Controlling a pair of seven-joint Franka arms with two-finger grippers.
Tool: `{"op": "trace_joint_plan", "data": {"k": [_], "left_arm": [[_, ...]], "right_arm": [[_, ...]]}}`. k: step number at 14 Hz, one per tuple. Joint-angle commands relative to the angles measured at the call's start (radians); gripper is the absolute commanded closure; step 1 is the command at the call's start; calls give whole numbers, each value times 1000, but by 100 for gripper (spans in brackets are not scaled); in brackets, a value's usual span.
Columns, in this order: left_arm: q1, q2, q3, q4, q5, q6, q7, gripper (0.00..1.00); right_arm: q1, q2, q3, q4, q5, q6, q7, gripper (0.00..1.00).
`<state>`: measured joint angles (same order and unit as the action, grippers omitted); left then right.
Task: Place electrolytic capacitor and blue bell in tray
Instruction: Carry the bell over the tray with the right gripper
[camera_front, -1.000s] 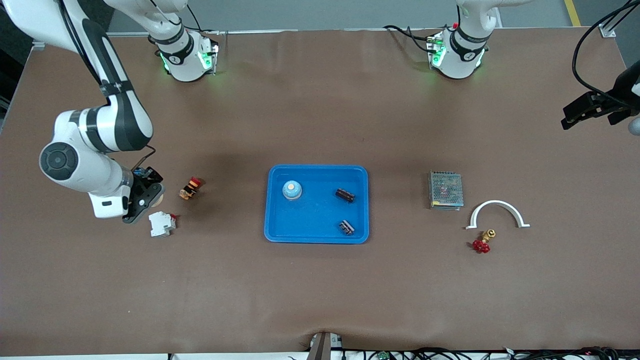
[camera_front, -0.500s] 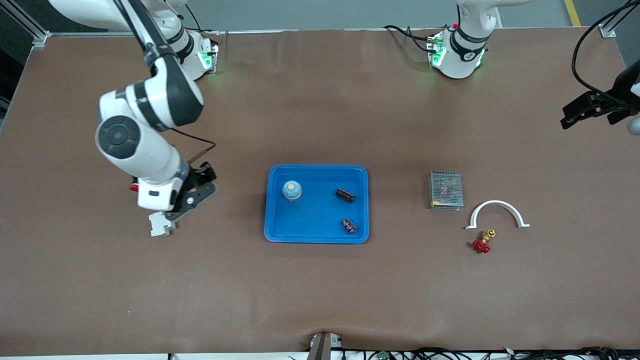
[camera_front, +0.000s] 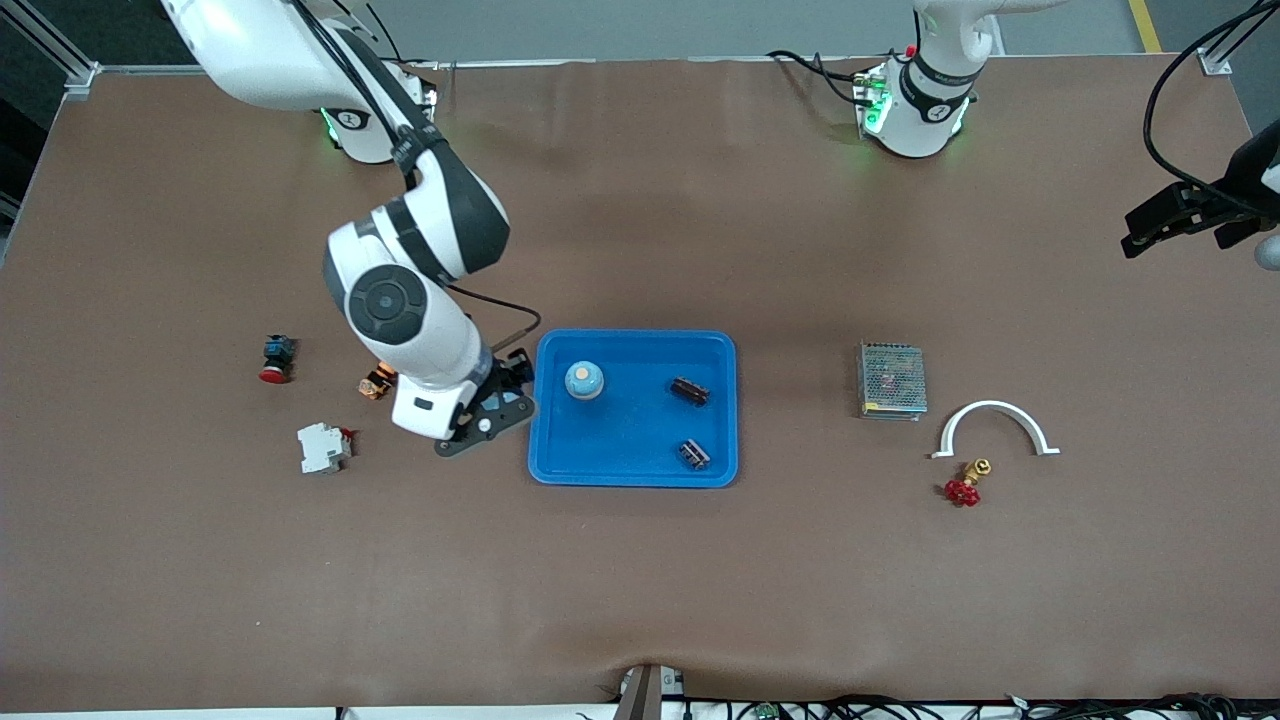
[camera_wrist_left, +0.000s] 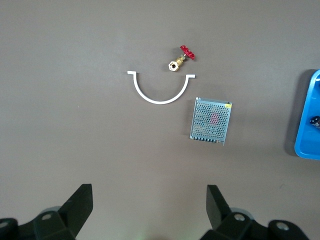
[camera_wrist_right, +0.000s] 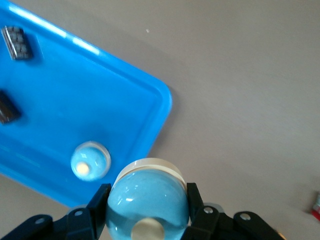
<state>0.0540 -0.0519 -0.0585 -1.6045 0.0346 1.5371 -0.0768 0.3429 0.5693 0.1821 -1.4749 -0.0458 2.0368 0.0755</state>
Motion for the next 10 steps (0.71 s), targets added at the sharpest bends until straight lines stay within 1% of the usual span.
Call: {"op": "trace_joint_plan", "data": {"k": [1, 4, 10], "left_arm": [[-2, -14, 2, -2, -5, -15, 5, 0], [-2, -13, 0, -2, -5, -15, 5, 0], [-2, -13, 0, -3, -5, -15, 3, 0]], "right_arm": [[48, 86, -9, 62, -3, 71, 76, 60], [76, 144, -12, 61, -6, 158, 116, 60], [114, 214, -13, 56, -6, 256, 153, 60]]}}
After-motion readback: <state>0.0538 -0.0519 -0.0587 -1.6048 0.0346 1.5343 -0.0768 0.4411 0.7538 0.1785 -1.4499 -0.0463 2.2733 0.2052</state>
